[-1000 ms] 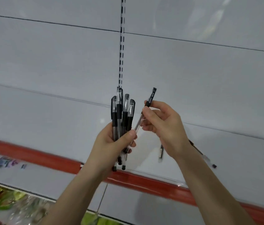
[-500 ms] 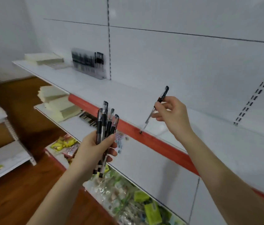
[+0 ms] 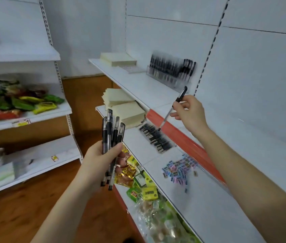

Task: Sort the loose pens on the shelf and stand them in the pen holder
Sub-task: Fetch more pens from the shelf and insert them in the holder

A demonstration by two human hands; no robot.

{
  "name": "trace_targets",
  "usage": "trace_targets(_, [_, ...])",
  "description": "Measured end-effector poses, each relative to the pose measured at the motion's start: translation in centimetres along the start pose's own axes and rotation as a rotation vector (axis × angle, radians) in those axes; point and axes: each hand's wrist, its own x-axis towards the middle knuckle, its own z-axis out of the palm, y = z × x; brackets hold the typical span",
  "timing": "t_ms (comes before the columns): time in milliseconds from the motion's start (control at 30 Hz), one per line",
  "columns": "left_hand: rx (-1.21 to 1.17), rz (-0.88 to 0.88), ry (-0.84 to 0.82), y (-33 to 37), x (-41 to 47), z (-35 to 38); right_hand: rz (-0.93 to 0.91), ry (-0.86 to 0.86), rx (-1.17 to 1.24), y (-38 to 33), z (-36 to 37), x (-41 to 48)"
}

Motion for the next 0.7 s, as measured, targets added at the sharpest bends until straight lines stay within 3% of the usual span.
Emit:
trace_targets(167, [-0.012,0.003,-0.034,1.6,10.6,-0.9,-0.018,0.05,-0.025,1.0,3.0,9.9])
trace_targets(400, [-0.012,0.016,-0.138,5.1,23.2,0.0,-0.01,0.27,-0.138,2.6,2.3,22.0])
trace_targets(700, [-0.096,0.011,-0.347,7.4,36.3,2.4,0.038,0.542,-0.294,5.2,0.5,29.9])
